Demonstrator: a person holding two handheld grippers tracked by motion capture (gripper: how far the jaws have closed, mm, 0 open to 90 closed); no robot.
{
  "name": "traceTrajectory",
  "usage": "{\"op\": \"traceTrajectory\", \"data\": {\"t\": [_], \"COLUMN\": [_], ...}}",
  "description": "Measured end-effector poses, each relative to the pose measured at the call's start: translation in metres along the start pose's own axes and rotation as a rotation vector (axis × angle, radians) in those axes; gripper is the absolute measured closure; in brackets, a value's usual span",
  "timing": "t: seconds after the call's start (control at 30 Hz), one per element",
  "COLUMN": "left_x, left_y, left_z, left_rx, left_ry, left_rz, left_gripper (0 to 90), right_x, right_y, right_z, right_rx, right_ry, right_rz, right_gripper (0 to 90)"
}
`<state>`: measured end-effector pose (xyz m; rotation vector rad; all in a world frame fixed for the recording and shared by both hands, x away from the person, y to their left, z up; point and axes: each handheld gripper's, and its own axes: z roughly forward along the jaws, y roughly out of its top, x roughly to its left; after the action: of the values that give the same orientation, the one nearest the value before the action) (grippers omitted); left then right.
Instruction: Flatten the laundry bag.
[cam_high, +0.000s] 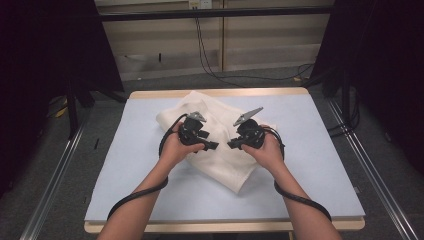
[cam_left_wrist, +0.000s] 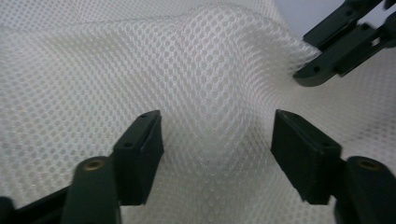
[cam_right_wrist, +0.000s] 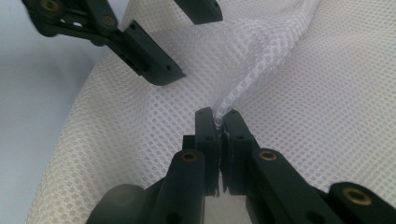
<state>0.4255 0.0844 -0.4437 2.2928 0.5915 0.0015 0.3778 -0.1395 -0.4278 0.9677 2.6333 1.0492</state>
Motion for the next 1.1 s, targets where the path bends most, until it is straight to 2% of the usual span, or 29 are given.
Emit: {"op": "traceTrajectory", "data": {"t": [0.03, 0.07, 0.1, 0.17, 0.2, 0.27, 0.33, 0.37, 0.43, 0.47, 0.5, 0.63, 0.7, 0.83, 0.93, 1.0, 1.07, 1.1], "left_x": [0.001, -0.001, -0.001, 0.0, 0.0, 0.001, 0.001, 0.002, 0.002, 0.003, 0.002, 0.001, 0.0, -0.005, -0.009, -0.01, -0.011, -0.011], "left_y": [0.001, 0.002, 0.003, 0.004, 0.004, 0.002, -0.002, -0.005, -0.01, -0.013, -0.016, -0.026, -0.03, -0.034, -0.036, -0.039, -0.041, -0.042], "left_z": [-0.001, 0.0, -0.001, -0.003, -0.005, -0.011, -0.018, -0.021, -0.029, -0.033, -0.035, -0.045, -0.049, -0.052, -0.056, -0.056, -0.057, -0.058], "left_rx": [0.025, 0.001, 0.011, 0.014, 0.02, -0.001, -0.034, -0.062, -0.091, -0.091, -0.119, -0.164, -0.179, -0.163, -0.161, -0.166, -0.162, -0.162], "left_ry": [-0.018, -0.026, -0.013, -0.028, -0.025, -0.021, -0.008, -0.019, -0.014, -0.016, -0.031, -0.04, -0.042, -0.035, -0.02, -0.023, -0.016, -0.017], "left_rz": [0.019, 0.003, 0.011, -0.001, 0.002, -0.001, -0.019, -0.033, -0.044, -0.044, -0.061, -0.063, -0.073, -0.048, -0.036, -0.032, -0.032, -0.036], "left_gripper": [52.9, 62.4, 68.4, 78.8, 83.5, 84.4, 85.0, 85.2, 85.4, 85.3, 85.3, 85.3, 85.3, 85.2, 85.1, 85.1, 85.0, 85.0], "right_x": [0.001, 0.0, 0.001, 0.003, 0.002, 0.002, -0.002, -0.005, -0.014, -0.018, -0.022, -0.03, -0.031, -0.023, -0.017, -0.014, -0.013, -0.011], "right_y": [0.0, 0.0, 0.001, 0.001, 0.001, 0.001, -0.002, -0.005, -0.011, -0.014, -0.017, -0.03, -0.035, -0.046, -0.053, -0.056, -0.057, -0.056], "right_z": [0.0, 0.0, 0.0, 0.0, 0.001, 0.0, -0.004, -0.008, -0.015, -0.019, -0.023, -0.032, -0.03, -0.015, 0.0, 0.007, 0.01, 0.01], "right_rx": [0.004, 0.001, 0.006, 0.011, 0.008, -0.008, -0.038, -0.052, -0.065, -0.067, -0.072, -0.048, -0.024, 0.026, 0.072, 0.097, 0.092, 0.103], "right_ry": [-0.006, 0.002, -0.001, -0.016, -0.006, 0.007, -0.007, -0.022, -0.021, -0.032, -0.047, -0.103, -0.103, -0.113, -0.13, -0.153, -0.166, -0.171], "right_rz": [0.001, -0.002, -0.004, 0.008, 0.025, 0.059, 0.11, 0.125, 0.159, 0.173, 0.185, 0.179, 0.17, 0.142, 0.1, 0.094, 0.081, 0.098], "right_gripper": [86.9, 86.9, 86.9, 85.9, 83.7, 72.2, 60.2, 55.3, 53.0, 51.1, 49.3, 46.7, 45.3, 37.6, 33.0, 29.7, 29.6, 29.9]}}
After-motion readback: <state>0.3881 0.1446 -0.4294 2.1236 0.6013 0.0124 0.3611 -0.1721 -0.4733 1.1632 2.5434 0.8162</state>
